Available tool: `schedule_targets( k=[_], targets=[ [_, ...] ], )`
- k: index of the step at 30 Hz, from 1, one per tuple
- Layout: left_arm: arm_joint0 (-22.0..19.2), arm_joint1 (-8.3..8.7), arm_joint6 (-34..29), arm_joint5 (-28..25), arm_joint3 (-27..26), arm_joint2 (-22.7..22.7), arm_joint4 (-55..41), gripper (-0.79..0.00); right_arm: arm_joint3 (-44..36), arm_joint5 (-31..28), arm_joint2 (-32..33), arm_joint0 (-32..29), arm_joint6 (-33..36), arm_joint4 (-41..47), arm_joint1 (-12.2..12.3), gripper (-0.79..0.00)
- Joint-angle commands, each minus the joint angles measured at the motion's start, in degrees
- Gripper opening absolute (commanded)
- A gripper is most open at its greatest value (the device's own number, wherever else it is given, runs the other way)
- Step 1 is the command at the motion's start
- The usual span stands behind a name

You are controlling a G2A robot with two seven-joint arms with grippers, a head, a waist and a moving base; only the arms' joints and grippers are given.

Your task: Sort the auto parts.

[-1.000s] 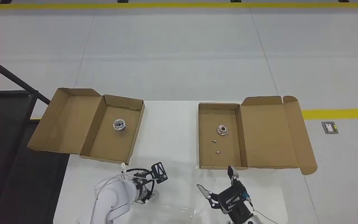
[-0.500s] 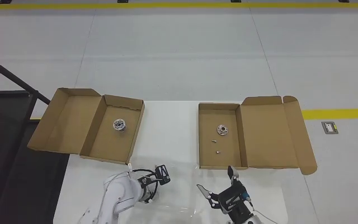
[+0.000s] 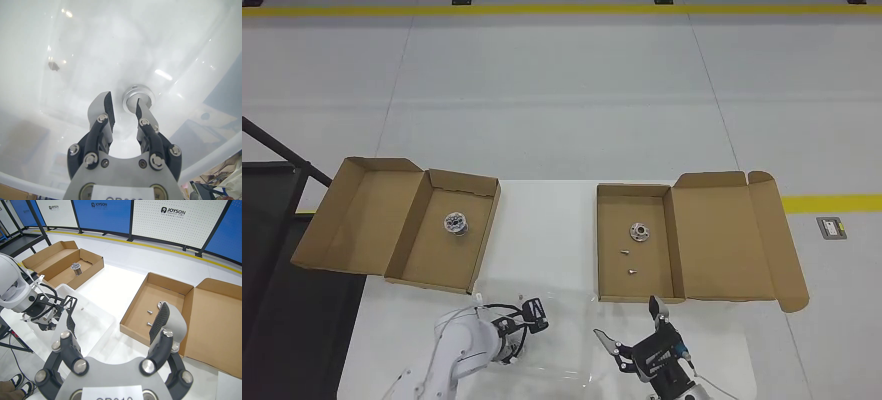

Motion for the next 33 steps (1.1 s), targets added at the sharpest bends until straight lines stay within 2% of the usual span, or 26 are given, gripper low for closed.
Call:
schedule_targets(
  k=[1, 7, 10, 11, 16, 22, 28, 33],
  targets=[
    [-0.4, -0.01, -0.1, 0.1, 0.6, 0.5, 0.0, -0.474, 0.0, 0.0, 0.0, 0.0, 0.0, 0.0, 0.0, 0.000],
    [-1.4, -0.22, 0.1, 1.2, 2.2, 1.9, 0.6, -0.514, 0.0, 0.0, 0.0, 0.0, 0.0, 0.0, 0.0, 0.000],
    [-1.8, -0.25, 0.2, 1.3, 2.5, 2.2, 0.6, -0.671, 0.0, 0.0, 0.0, 0.0, 0.0, 0.0, 0.0, 0.000],
    [-1.9, -0.22, 0.3, 1.5, 2.1, 2.1, 0.6, -0.785, 0.0, 0.0, 0.0, 0.0, 0.0, 0.0, 0.0, 0.000],
    [-0.4, 0.51, 0.7, 1.3, -2.6, -1.0, -1.3, -0.785, 0.0, 0.0, 0.0, 0.0, 0.0, 0.0, 0.0, 0.000],
    [4.8, 2.22, 2.6, 1.5, -14.2, -10.1, -4.8, -0.785, 0.0, 0.0, 0.0, 0.0, 0.0, 0.0, 0.0, 0.000],
    [12.5, 3.71, 7.2, 5.2, -27.4, -23.6, -7.7, -0.785, 0.0, 0.0, 0.0, 0.0, 0.0, 0.0, 0.0, 0.000],
    [18.1, 4.16, 13.1, 9.6, -32.6, -35.1, -13.1, -0.785, 0.0, 0.0, 0.0, 0.0, 0.0, 0.0, 0.0, 0.000]
  ],
)
